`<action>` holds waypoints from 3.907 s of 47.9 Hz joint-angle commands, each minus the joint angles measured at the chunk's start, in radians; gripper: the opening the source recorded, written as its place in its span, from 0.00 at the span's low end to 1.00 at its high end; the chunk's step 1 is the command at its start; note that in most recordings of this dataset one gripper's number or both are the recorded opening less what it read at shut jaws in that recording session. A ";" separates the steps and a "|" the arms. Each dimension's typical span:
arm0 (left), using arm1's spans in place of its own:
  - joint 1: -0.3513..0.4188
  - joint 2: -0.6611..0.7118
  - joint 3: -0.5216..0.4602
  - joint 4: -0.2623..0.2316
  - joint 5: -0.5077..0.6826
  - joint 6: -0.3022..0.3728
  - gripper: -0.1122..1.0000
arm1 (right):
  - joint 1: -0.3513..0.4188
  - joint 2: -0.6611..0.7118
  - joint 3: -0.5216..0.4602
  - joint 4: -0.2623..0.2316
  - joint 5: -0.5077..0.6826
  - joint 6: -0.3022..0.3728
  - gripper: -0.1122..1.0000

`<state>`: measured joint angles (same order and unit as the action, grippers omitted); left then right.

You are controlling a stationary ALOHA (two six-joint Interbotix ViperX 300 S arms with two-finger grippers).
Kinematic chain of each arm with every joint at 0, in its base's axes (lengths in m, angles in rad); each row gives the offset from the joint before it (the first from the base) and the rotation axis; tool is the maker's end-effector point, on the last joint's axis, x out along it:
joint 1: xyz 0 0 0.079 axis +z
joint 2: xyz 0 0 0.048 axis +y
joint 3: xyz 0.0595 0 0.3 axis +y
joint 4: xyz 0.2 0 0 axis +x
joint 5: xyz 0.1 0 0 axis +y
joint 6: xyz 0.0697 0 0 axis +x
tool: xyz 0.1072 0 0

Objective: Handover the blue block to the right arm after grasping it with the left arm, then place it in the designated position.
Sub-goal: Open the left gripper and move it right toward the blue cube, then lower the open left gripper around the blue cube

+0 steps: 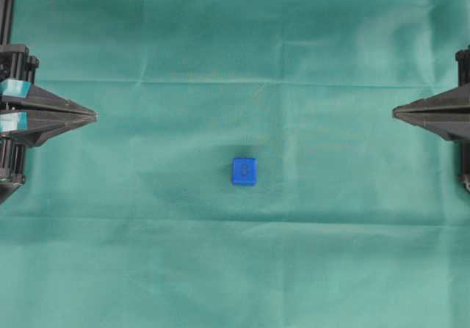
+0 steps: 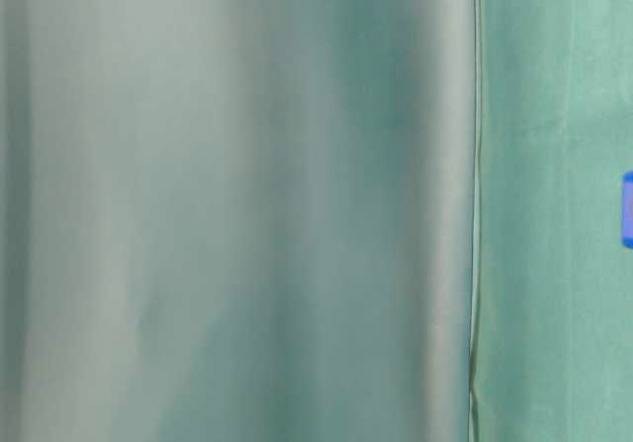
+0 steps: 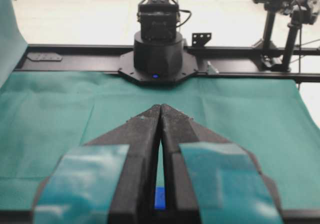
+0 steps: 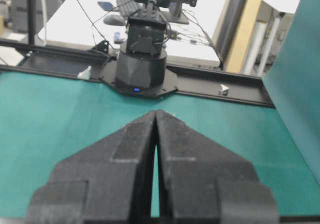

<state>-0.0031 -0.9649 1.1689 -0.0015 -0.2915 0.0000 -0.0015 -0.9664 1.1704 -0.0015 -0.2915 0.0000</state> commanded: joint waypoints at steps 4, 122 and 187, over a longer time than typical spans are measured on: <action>0.005 0.003 -0.023 0.002 0.054 0.005 0.12 | -0.003 0.009 -0.029 0.002 0.054 -0.002 0.10; -0.032 0.765 -0.611 0.002 0.011 0.005 1.00 | -0.054 -0.003 -0.071 0.002 0.147 0.021 0.94; -0.028 0.939 -0.920 0.003 0.896 -0.043 1.00 | -0.058 0.026 -0.077 0.006 0.155 0.023 0.94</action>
<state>-0.0276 -0.0107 0.2715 -0.0015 0.6075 -0.0430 -0.0568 -0.9465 1.1213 0.0015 -0.1335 0.0215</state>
